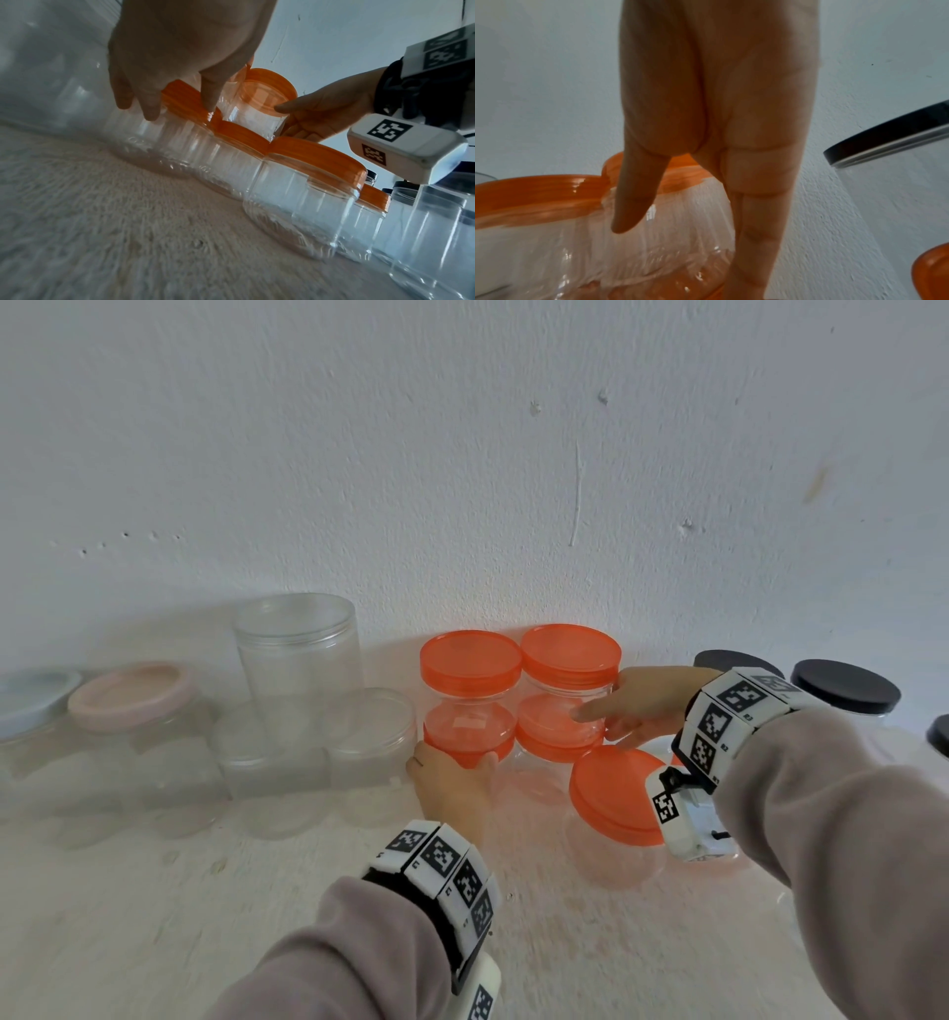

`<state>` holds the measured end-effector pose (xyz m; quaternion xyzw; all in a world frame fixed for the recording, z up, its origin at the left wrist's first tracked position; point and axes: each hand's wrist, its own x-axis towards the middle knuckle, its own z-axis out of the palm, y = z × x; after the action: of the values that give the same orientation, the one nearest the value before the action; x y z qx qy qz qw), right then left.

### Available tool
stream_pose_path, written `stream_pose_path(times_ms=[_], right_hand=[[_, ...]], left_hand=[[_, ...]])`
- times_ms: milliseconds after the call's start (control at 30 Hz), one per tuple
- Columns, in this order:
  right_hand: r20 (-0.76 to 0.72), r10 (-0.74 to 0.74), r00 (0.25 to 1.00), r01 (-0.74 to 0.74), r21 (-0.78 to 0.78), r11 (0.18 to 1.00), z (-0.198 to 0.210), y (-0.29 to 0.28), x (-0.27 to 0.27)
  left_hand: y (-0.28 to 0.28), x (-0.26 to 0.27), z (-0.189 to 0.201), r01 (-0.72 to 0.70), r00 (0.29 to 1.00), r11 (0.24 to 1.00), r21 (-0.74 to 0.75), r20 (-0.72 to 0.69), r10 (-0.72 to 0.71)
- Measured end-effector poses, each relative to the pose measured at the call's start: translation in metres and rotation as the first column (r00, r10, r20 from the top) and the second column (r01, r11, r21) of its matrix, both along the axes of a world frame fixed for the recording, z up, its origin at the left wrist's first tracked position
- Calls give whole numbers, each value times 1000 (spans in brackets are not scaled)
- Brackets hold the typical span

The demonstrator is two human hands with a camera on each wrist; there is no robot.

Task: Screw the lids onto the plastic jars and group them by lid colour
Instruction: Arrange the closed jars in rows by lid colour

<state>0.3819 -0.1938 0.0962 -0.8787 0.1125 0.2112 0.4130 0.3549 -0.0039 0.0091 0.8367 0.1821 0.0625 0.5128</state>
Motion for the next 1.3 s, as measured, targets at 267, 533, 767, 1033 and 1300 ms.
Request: stream_pose_path(times_ms=[267, 533, 767, 1033, 1300], right_hand=[[46, -7, 999, 8, -16, 1000, 1, 1, -8], [492, 34, 870, 150, -329, 933, 21, 1, -49], [767, -9, 642, 286, -228, 931, 15, -18, -133], [676, -66, 734, 407, -360, 840, -2, -105, -197], [580, 54, 813, 186, -346, 920, -25, -153, -214]], left_hand=[[1, -6, 3, 4, 999, 1000, -6, 38, -3], [15, -33, 12, 153, 965, 982, -113, 233, -124], [5, -69, 19, 459, 833, 882, -111, 400, -383], [-36, -76, 17, 569, 785, 813, 124, 212, -582], [-81, -75, -1, 554, 829, 812, 184, -38, -557]])
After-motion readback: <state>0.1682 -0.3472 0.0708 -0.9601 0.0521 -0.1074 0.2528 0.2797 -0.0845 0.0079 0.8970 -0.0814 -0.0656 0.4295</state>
